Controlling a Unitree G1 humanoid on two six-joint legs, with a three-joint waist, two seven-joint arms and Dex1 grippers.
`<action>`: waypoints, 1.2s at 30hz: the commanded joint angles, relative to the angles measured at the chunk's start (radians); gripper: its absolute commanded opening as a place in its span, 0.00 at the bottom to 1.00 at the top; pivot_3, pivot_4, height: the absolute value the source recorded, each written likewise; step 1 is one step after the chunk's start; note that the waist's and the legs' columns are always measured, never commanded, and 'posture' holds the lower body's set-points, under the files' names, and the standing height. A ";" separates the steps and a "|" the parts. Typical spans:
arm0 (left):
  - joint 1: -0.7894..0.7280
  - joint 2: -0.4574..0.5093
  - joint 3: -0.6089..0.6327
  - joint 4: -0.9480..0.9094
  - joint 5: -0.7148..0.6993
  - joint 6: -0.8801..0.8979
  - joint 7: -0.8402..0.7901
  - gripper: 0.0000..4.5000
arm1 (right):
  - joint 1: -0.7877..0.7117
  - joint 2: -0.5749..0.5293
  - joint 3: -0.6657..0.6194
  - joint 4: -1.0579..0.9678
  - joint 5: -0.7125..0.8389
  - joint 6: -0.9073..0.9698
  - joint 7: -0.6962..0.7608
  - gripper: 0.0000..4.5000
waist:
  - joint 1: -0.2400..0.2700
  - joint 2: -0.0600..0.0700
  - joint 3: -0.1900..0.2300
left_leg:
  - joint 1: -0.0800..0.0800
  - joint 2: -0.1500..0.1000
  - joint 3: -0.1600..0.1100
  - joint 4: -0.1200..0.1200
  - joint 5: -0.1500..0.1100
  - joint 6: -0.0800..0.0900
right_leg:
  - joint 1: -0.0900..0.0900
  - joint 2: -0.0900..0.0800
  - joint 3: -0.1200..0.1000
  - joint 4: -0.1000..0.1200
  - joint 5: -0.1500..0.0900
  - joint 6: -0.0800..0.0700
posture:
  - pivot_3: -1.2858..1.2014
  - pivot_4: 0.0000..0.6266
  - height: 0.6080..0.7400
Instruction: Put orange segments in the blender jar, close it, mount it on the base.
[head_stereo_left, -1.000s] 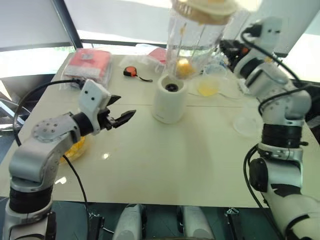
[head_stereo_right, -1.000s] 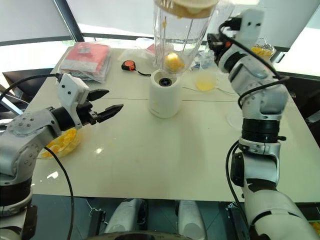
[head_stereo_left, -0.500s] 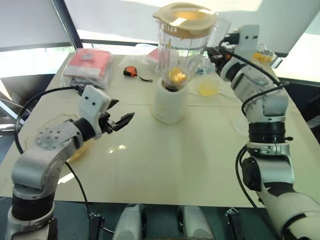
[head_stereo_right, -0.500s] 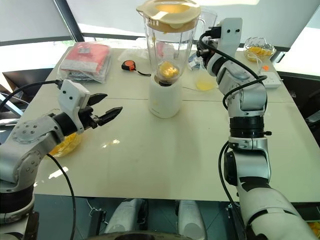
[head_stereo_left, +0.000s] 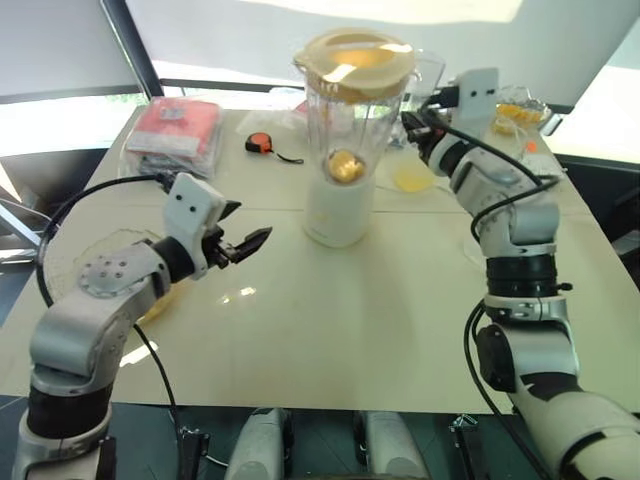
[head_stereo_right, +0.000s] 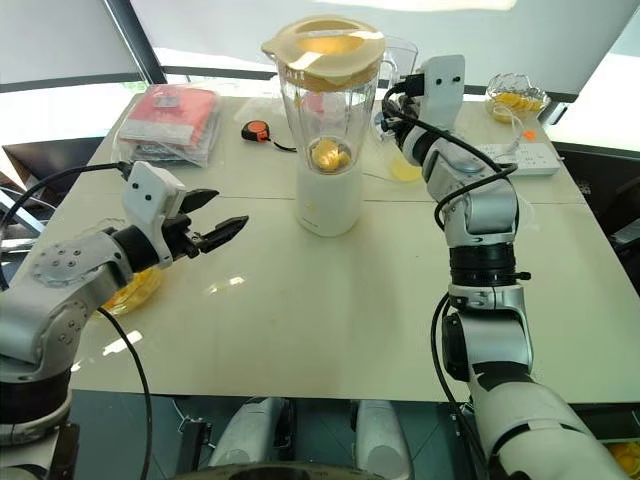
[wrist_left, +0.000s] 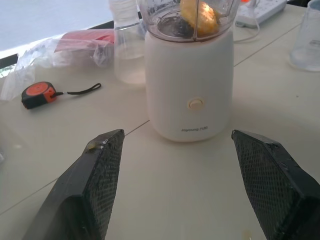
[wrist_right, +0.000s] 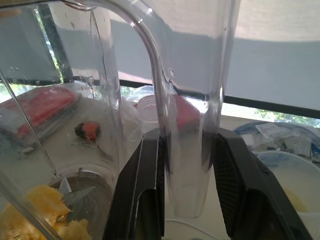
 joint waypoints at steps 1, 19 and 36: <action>-0.026 -0.001 0.003 -0.004 0.009 -0.027 0.013 0.79 | -0.019 0.009 0.003 -0.020 -0.037 -0.033 -0.023 0.18 | 0.000 0.000 0.000 | 0.000 0.000 0.000 0.000 0.000 0.000 | 0.000 0.000 0.000 0.000 0.000 0.000 | 0.52 0.24 1.00; -0.048 -0.007 -0.017 0.044 0.029 -0.052 0.023 0.79 | 0.128 0.127 -0.007 -0.277 -0.073 0.168 -0.180 0.18 | 0.000 0.000 -0.001 | 0.002 0.000 -0.001 0.001 0.000 -0.001 | 0.001 0.000 0.000 0.004 0.000 0.000 | 0.52 0.24 1.00; -0.048 -0.017 -0.016 0.060 0.022 -0.067 0.020 0.79 | 0.118 0.102 0.045 -0.168 -0.117 0.077 -0.070 0.18 | -0.001 -0.001 -0.001 | 0.005 0.000 -0.001 0.002 0.000 -0.001 | 0.002 0.001 0.000 0.008 0.000 0.000 | 0.52 0.24 1.00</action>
